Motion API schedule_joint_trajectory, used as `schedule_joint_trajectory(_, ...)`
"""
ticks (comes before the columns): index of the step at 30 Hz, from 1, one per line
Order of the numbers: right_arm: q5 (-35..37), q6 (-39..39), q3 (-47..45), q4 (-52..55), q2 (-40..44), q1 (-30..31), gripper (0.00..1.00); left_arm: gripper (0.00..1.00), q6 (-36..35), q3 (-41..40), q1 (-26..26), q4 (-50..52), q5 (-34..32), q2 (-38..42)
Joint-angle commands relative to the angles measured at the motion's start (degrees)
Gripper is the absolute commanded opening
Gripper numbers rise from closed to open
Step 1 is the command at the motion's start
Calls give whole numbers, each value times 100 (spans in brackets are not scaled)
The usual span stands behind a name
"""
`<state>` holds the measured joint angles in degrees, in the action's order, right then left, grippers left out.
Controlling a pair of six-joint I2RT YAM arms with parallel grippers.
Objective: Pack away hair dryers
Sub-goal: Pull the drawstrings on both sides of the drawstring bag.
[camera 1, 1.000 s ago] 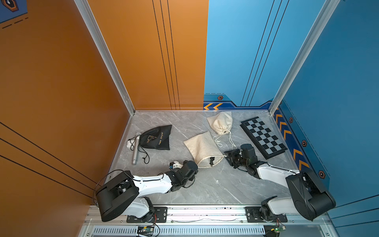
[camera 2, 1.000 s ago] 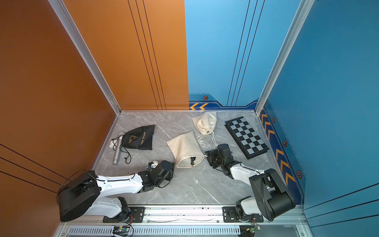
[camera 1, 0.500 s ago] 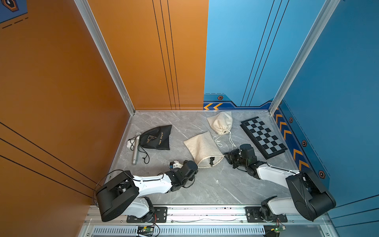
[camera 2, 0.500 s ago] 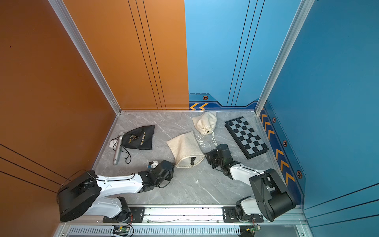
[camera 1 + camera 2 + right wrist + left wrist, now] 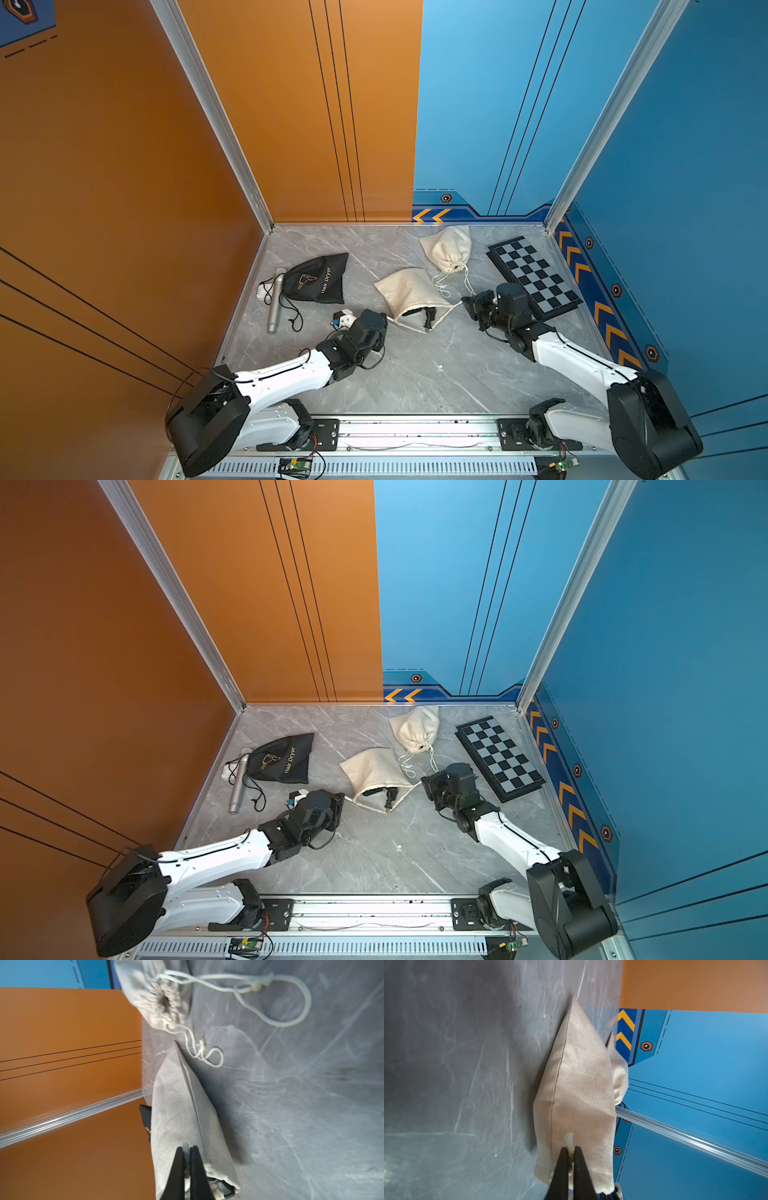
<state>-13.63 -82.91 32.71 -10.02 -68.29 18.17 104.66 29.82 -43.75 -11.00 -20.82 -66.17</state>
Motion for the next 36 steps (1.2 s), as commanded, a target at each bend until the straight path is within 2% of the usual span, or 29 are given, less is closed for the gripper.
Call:
schedule_joint_trajectory(1, 196, 883, 501, 804, 382, -401, 0, 0, -1147, 542, 647, 828, 361, 542)
schedule_joint_trajectory(5, 75, 1298, 762, 1121, 669, -936, 0, 0, -1624, 812, 1527, 1328, 907, 1035)
schedule_joint_trajectory(10, -208, 1570, 924, 1320, 899, -1508, 0, 0, -1919, 887, 2352, 1902, 1083, 1811)
schedule_joint_trajectory(16, -366, 1933, 1394, 1668, 977, -1741, 0, 0, -2223, 1332, 3238, 2653, 1533, 2278)
schedule_joint_trajectory(21, -452, 1963, 1617, 1747, 1036, -1810, 0, 0, -2344, 1600, 3930, 2939, 1890, 2549)
schedule_joint_trajectory(31, -547, 1946, 1976, 1802, 1003, -2206, 0, 0, -2292, 1729, 5502, 3084, 3082, 2732)
schedule_joint_trajectory(36, -547, 1859, 2185, 1773, 883, -2374, 0, 0, -2226, 1697, 5914, 2928, 3295, 2633)
